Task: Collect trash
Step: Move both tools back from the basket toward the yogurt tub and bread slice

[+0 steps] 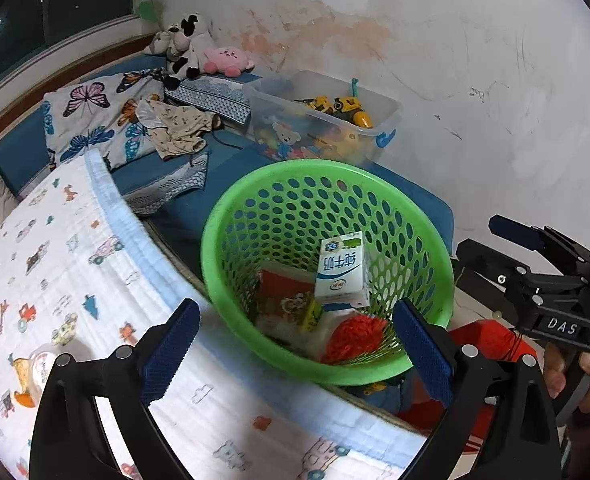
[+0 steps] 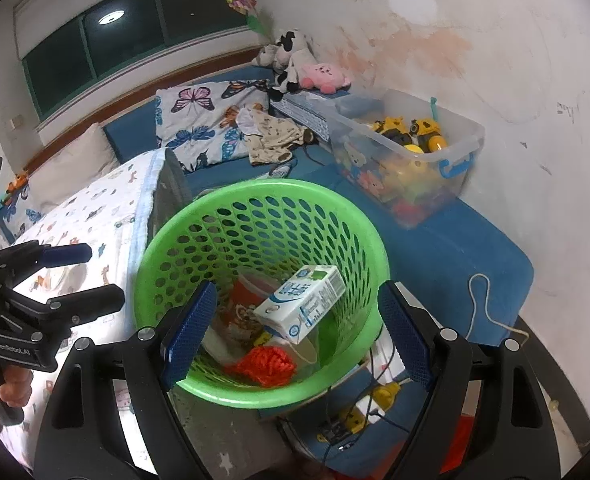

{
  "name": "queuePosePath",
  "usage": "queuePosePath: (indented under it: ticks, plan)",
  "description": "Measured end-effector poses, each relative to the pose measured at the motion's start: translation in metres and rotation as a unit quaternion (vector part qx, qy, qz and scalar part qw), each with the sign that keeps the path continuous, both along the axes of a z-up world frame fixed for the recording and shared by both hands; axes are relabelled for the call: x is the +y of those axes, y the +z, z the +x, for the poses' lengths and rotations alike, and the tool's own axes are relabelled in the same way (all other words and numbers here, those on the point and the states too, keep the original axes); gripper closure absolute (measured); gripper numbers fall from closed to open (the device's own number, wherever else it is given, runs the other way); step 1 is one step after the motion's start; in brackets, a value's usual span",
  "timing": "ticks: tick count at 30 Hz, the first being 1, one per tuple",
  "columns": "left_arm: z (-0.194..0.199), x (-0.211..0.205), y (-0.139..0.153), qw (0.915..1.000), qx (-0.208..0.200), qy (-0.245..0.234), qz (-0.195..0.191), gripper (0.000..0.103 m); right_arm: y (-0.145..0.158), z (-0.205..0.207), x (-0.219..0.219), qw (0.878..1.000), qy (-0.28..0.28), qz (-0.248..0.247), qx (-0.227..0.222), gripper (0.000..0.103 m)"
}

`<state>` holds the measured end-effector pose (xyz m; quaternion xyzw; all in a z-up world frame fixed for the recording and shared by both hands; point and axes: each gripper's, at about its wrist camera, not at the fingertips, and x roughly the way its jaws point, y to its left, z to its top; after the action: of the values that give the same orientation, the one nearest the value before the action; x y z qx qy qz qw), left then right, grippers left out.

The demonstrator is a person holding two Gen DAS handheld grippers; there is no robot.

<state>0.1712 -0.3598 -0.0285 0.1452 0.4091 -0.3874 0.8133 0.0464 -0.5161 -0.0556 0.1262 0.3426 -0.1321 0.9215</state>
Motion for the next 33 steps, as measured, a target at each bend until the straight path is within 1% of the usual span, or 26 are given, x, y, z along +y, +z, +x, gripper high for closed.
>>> queuePosePath:
  ticks: [4,8,17,26,33]
  plan:
    - [-0.001,0.02,0.001,0.9998,-0.011,0.017,0.003,0.009,0.0,0.001,0.007,1.0,0.007,0.001,0.0,0.02]
    - [0.004,0.042,-0.002,0.9991,-0.013,0.039,0.009,0.009,-0.002,0.007,0.019,1.0,0.021,0.003,0.003,0.02]
    - [0.021,0.109,-0.001,0.9944,-0.02,0.104,0.008,0.009,-0.001,0.021,0.051,0.998,0.059,0.001,0.007,0.02]
    - [0.037,0.186,0.0,0.9852,-0.025,0.169,0.013,0.009,-0.002,0.044,0.098,0.993,0.115,0.002,0.015,0.02]
    - [0.046,0.239,0.0,0.9768,-0.028,0.212,0.018,0.009,-0.006,0.074,0.155,0.983,0.183,-0.002,0.031,0.02]
